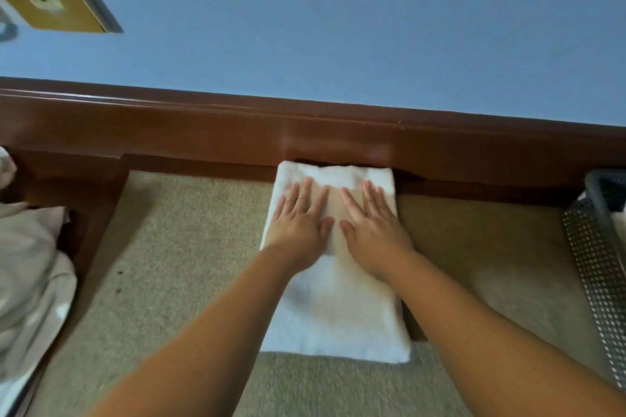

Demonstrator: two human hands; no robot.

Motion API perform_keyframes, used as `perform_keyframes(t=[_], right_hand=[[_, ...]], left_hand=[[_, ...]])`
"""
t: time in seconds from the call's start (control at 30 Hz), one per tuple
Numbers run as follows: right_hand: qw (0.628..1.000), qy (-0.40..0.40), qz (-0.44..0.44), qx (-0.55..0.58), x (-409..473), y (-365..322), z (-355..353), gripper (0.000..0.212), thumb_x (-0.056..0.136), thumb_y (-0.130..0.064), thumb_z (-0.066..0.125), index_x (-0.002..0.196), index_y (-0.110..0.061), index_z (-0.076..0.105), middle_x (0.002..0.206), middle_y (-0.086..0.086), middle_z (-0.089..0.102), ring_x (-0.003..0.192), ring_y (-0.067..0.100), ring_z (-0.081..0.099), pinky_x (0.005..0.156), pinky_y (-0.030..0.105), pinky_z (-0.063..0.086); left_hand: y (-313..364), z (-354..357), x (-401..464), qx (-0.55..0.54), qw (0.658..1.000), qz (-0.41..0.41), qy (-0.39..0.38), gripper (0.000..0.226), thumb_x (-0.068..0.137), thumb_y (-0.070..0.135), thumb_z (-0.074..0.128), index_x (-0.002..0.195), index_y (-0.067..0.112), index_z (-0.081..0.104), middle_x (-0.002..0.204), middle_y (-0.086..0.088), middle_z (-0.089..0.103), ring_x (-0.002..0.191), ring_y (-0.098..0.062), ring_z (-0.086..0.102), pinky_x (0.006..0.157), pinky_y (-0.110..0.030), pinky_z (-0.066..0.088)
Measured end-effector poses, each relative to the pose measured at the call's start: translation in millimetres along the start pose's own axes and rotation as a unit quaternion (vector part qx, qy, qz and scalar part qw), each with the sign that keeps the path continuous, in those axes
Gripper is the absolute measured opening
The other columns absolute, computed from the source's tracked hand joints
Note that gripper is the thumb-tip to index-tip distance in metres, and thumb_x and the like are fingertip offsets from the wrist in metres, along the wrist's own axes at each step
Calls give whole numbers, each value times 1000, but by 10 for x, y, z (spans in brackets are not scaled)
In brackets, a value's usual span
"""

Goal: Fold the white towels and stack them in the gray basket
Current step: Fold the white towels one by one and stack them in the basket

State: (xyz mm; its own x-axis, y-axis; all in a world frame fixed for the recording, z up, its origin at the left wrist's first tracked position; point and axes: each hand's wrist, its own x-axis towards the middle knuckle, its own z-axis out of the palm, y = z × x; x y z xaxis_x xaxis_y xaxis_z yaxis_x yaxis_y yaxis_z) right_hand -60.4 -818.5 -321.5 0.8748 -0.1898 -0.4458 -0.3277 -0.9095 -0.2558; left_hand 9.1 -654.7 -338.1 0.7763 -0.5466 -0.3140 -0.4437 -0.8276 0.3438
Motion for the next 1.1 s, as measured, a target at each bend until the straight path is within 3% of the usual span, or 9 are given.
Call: perform_keyframes(t=[0.1,0.2,0.33,0.47,0.6,0.7,0.83,0.9,1.1], right_hand=[[998,-10,47,52,-397,-229,40,65,111,-36,28,164,-35,-11,169,1,-29,155,20,-27,129,41,-5],[997,31,29,61,-912,-354,440,65,111,-43,23,163,-34,-14,167,1,-32,154,19,-30,129,39,-6],[996,85,-13,23,-1082,-52,926,67,108,-57,15,164,-31,-12,169,3,-27,154,20,-30,128,42,-8],[992,123,-26,7,-1000,63,999,68,110,-55,20,166,-26,-5,172,4,-19,157,22,-24,129,44,-6],[997,81,12,-11,-1008,-69,904,69,110,-54,15,164,-24,-14,168,7,-30,153,25,-32,129,49,-3],[998,54,33,17,-1071,-282,797,69,108,-48,16,163,-20,-15,166,9,-34,152,27,-35,129,46,-7],[988,138,-55,-32,-1359,-244,1199,65,110,-41,16,165,-9,5,172,15,-5,160,31,-10,129,47,12],[986,154,-61,-29,-1333,-126,1338,64,112,-40,23,165,-8,9,173,15,1,160,30,-4,130,48,13],[993,98,-67,-26,-1310,-80,1207,65,111,-47,9,163,-17,-15,170,4,-26,155,20,-30,129,43,-4]], left_hand=[[80,-27,-423,0,1000,1,15,61,111,49,23,167,34,3,173,-2,-17,158,-20,-20,129,-40,-9],[86,254,-1025,-5,998,-28,48,61,109,52,22,166,38,5,173,-3,-15,159,-21,-18,130,-43,-6],[-46,602,-1270,-23,998,-53,35,65,108,59,19,163,45,-12,171,4,-24,157,-16,-26,129,-40,-10],[-20,621,-1116,-23,998,-55,32,64,107,60,10,157,45,-27,167,4,-34,153,-17,-34,126,-39,-18],[28,492,-1150,0,998,-67,-7,65,107,58,7,157,40,-32,166,0,-37,151,-19,-37,123,-39,-22],[131,409,-1218,12,998,-61,-4,64,109,53,10,160,33,-23,166,-4,-34,151,-20,-36,125,-42,-21],[114,710,-1500,-3,999,1,43,61,112,46,18,165,33,-8,171,-1,-25,155,-16,-31,127,-39,-17],[51,882,-1517,-5,998,1,64,61,112,43,20,167,31,-4,173,0,-18,158,-16,-22,128,-40,-12],[-15,748,-1487,-5,999,33,31,62,109,49,7,163,33,-18,168,4,-31,152,-12,-36,128,-40,-14]])
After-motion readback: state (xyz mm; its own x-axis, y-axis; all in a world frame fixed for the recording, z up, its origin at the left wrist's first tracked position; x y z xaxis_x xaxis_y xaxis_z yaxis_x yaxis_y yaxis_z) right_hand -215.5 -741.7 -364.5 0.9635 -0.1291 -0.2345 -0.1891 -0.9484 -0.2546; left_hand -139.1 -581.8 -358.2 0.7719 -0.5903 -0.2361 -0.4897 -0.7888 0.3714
